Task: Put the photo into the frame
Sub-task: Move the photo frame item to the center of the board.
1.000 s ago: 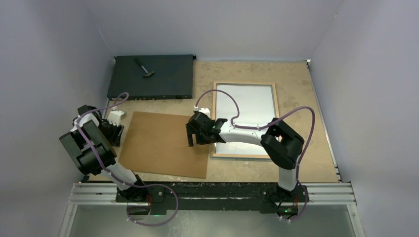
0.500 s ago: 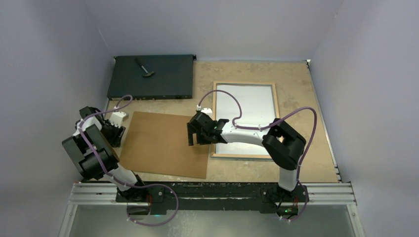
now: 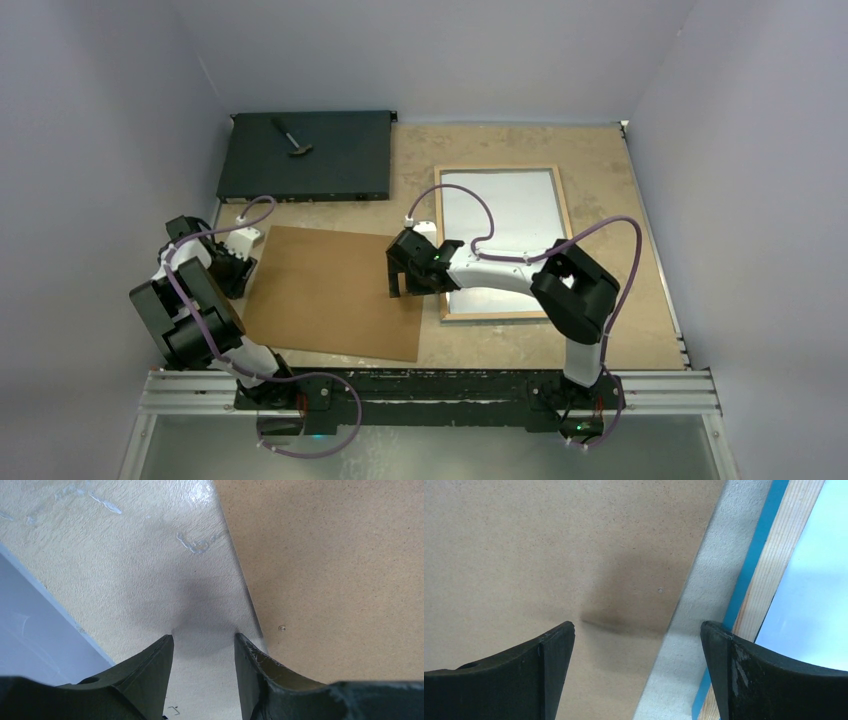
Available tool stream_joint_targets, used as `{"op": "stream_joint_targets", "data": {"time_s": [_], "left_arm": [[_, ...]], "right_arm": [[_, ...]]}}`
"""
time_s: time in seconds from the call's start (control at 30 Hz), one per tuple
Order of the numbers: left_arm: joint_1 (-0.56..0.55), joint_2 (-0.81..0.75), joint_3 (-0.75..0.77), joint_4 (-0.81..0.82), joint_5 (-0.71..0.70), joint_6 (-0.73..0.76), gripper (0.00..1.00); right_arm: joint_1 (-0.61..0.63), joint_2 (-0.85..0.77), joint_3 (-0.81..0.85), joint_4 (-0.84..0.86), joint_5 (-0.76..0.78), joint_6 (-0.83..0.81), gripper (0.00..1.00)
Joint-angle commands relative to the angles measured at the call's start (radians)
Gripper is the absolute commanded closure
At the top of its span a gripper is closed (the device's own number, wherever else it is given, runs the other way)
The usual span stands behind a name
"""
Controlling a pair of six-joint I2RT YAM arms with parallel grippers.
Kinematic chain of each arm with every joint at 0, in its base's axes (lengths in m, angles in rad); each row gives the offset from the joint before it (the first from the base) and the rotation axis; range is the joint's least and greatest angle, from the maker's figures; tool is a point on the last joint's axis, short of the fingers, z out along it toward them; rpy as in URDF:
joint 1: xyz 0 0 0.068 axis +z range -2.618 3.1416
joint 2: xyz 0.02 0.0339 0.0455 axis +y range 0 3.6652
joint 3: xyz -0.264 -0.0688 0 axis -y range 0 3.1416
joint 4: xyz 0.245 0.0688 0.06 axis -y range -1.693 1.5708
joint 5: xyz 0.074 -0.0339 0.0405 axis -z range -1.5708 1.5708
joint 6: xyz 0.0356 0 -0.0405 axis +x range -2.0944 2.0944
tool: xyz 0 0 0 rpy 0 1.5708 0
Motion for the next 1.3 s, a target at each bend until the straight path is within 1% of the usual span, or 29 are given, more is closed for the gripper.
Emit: {"op": "stream_joint_targets", "data": {"time_s": [0.0, 0.2, 0.27, 0.43, 0.57, 0.67, 0.77, 0.87, 1.0, 1.1, 1.27], "left_arm": [[-0.008, 0.032, -0.034, 0.072, -0.008, 0.043, 0.54], [-0.008, 0.01, -0.104, 0.209, -0.07, 0.091, 0.55], [-0.012, 0.01, -0.133, 0.246, -0.07, 0.102, 0.55], [-0.076, 0.016, -0.21, 0.306, -0.08, 0.09, 0.56], [-0.104, 0.034, -0.225, 0.331, -0.078, 0.059, 0.57], [-0.105, 0.048, -0.222, 0.311, -0.054, 0.038, 0.59], [-0.106, 0.032, -0.257, 0.31, -0.017, 0.039, 0.59], [-0.104, 0.022, -0.264, 0.279, 0.052, 0.015, 0.59], [-0.112, 0.057, -0.213, 0.195, 0.128, -0.003, 0.59], [-0.113, 0.105, -0.189, 0.175, 0.16, 0.008, 0.59], [-0.112, 0.182, -0.104, 0.107, 0.202, 0.021, 0.58]], "right_arm": [[-0.005, 0.001, -0.006, -0.076, 0.019, 0.007, 0.01], [-0.006, 0.043, 0.021, -0.017, -0.068, 0.034, 0.01], [-0.009, 0.052, 0.027, -0.002, -0.082, 0.052, 0.01], [-0.046, 0.042, 0.021, 0.033, -0.128, 0.1, 0.01], [-0.079, 0.029, 0.005, 0.07, -0.166, 0.119, 0.01], [-0.084, 0.023, -0.006, 0.097, -0.187, 0.133, 0.01], [-0.089, 0.022, -0.023, 0.14, -0.225, 0.152, 0.01], [-0.1, 0.032, -0.018, 0.166, -0.264, 0.17, 0.01], [-0.111, 0.04, 0.008, 0.152, -0.261, 0.19, 0.01], [-0.119, 0.033, 0.013, 0.144, -0.25, 0.207, 0.01], [-0.125, 0.044, 0.016, 0.143, -0.252, 0.229, 0.02]]}}
